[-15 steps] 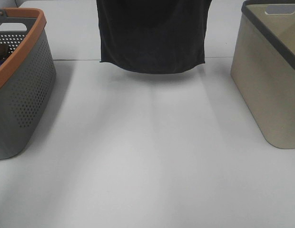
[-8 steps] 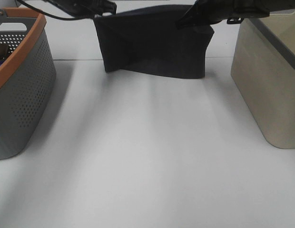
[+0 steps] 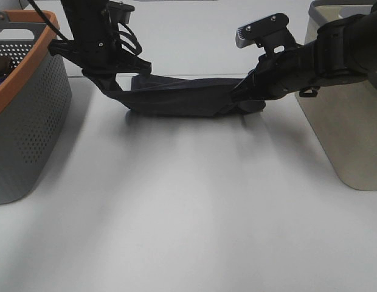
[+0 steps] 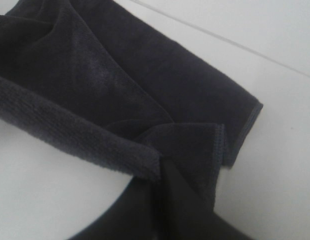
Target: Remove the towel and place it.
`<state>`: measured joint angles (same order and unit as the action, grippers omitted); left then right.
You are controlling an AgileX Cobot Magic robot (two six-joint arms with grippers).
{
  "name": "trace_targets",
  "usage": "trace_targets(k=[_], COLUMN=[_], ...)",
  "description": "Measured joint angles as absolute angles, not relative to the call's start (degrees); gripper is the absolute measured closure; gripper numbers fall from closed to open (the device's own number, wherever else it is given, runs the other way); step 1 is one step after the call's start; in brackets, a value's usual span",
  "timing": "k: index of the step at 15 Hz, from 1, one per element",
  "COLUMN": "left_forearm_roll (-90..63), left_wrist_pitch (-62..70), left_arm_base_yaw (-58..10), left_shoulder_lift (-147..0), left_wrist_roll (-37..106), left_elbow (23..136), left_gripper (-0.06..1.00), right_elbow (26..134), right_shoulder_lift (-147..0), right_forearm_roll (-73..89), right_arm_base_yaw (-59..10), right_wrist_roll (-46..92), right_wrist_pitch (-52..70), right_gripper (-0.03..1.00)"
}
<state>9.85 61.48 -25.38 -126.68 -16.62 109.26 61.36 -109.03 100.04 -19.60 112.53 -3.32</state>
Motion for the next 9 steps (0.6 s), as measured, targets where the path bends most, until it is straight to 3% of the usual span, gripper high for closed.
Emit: trace_targets(k=[9], left_forearm_roll=[8.37], left_wrist_pitch=[68.30], left_arm_base_yaw=[-32.60], left_shoulder_lift=[-126.34], left_wrist_roll=[-15.99], left_elbow=[94.94], left_gripper=[0.94], right_elbow=[43.14], right_shoulder_lift=[-100.78], right_forearm_roll=[99.92], right_arm_base_yaw=[-19.71], right_wrist_roll=[107.31], right_wrist_pitch=[2.69], right_gripper=[0.97])
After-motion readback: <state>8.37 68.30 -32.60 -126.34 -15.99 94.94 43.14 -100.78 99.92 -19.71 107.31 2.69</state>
